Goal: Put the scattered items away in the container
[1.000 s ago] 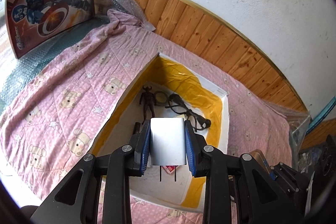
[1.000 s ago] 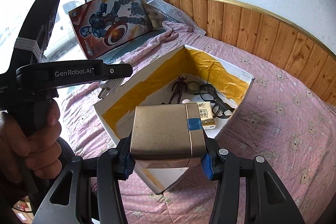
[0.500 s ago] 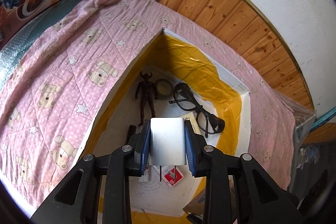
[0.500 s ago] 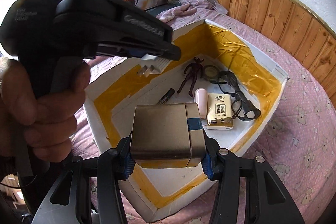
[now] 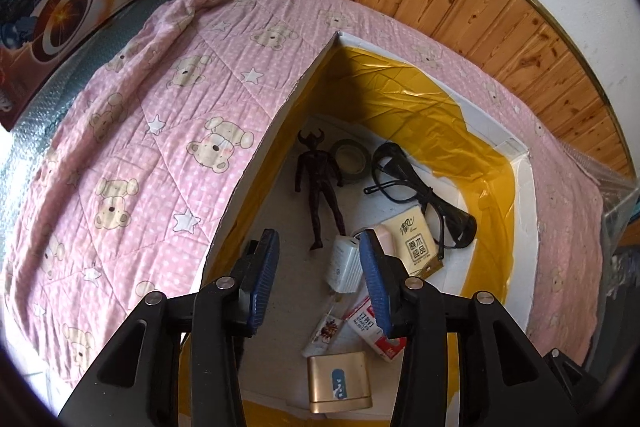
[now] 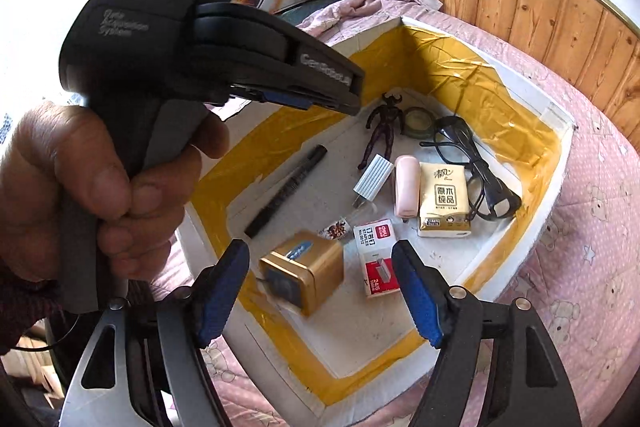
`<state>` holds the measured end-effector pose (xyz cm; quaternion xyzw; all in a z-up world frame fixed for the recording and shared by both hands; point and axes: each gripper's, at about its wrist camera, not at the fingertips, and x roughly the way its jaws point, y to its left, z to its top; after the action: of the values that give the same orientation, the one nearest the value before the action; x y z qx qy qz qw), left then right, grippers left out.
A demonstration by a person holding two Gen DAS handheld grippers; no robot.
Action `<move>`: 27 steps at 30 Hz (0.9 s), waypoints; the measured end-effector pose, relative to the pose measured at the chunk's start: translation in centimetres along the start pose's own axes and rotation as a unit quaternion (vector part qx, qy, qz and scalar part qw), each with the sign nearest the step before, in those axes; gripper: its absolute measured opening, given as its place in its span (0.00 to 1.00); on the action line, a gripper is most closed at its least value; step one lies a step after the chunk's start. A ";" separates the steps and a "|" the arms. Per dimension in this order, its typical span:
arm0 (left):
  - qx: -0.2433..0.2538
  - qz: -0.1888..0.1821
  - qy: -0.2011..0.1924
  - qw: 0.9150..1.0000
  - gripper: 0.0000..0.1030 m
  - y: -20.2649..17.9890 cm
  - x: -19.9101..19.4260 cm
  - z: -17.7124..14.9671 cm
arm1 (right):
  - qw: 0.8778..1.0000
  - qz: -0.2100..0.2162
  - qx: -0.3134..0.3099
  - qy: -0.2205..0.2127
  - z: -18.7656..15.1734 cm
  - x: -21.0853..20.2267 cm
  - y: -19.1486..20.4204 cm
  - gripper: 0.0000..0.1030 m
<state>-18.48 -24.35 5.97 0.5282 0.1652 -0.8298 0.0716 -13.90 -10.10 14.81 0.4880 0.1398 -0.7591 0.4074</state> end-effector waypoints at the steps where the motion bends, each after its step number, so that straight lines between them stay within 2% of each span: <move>1: 0.006 0.004 -0.003 1.000 0.43 -0.2 -0.3 -0.2 | 1.000 0.000 0.003 0.000 -0.1 -0.1 0.0 0.72; 8: 0.036 0.011 -0.019 0.999 0.43 -1.8 -2.6 -1.7 | 1.000 -0.009 0.009 -0.004 -1.2 -1.2 0.1 0.72; 13: 0.044 0.010 -0.029 0.999 0.47 -2.2 -4.3 -2.7 | 1.000 -0.017 0.018 -0.008 -1.9 -1.9 0.2 0.73; 20: 0.047 0.016 -0.049 0.998 0.48 -2.5 -6.9 -4.5 | 0.999 -0.029 0.038 -0.018 -3.4 -3.3 -0.3 0.76; 23: 0.055 0.025 -0.066 0.996 0.55 -2.8 -8.2 -5.5 | 0.998 -0.035 0.043 -0.022 -4.1 -4.0 -0.4 0.76; 27: 0.059 0.023 -0.078 0.995 0.56 -3.0 -9.4 -7.2 | 0.998 -0.051 0.037 -0.027 -5.2 -4.8 0.3 0.76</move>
<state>-9.16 -19.52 12.29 0.4691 0.0977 -0.8748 0.0716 -9.53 -4.84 16.42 0.4740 0.1249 -0.7965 0.3539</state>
